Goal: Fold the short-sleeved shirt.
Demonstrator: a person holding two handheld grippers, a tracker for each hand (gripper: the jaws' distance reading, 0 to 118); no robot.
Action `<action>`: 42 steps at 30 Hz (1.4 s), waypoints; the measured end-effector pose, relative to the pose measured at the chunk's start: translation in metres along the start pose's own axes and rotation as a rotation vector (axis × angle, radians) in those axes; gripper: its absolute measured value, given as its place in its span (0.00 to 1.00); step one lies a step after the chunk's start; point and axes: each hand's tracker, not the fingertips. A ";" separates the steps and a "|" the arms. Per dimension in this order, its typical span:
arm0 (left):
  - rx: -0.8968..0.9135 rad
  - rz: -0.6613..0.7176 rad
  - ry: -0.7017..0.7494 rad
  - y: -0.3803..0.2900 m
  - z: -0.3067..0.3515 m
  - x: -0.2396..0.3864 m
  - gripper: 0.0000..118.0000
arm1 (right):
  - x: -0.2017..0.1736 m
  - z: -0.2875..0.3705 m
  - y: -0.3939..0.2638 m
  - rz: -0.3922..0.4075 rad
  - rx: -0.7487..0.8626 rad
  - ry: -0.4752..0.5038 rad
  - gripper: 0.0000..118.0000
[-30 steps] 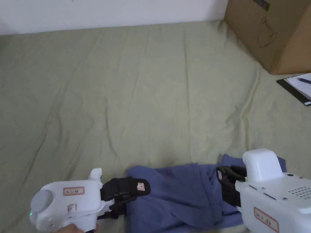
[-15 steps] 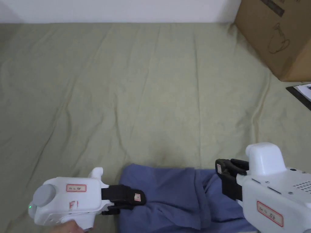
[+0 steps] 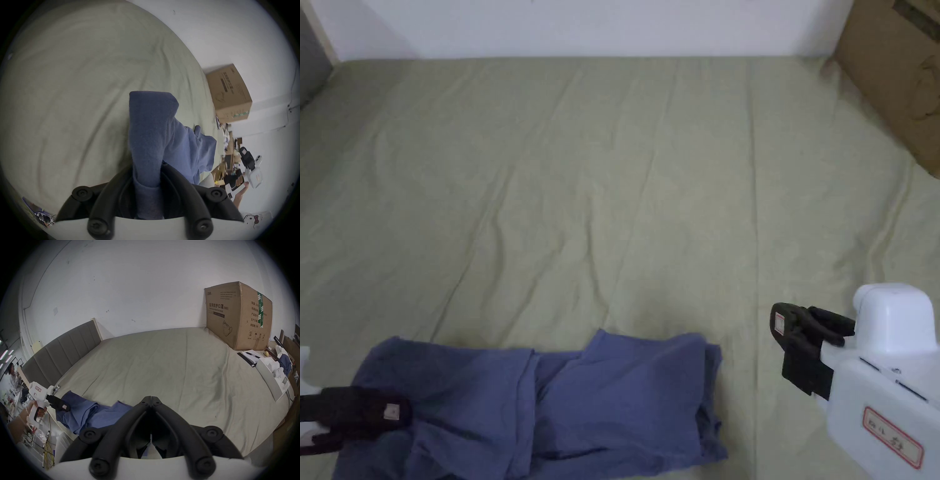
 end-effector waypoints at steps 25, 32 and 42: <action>-0.244 -0.361 0.070 -0.044 -0.181 0.294 0.15 | 0.086 0.041 -0.024 -0.161 0.019 -0.088 0.00; -0.227 -0.329 -0.030 -0.049 -0.167 0.288 0.87 | 0.098 0.041 -0.031 -0.197 -0.003 -0.100 0.00; -0.038 -0.110 0.058 -0.040 -0.116 0.216 0.00 | 0.083 0.027 -0.035 -0.195 -0.021 -0.043 0.00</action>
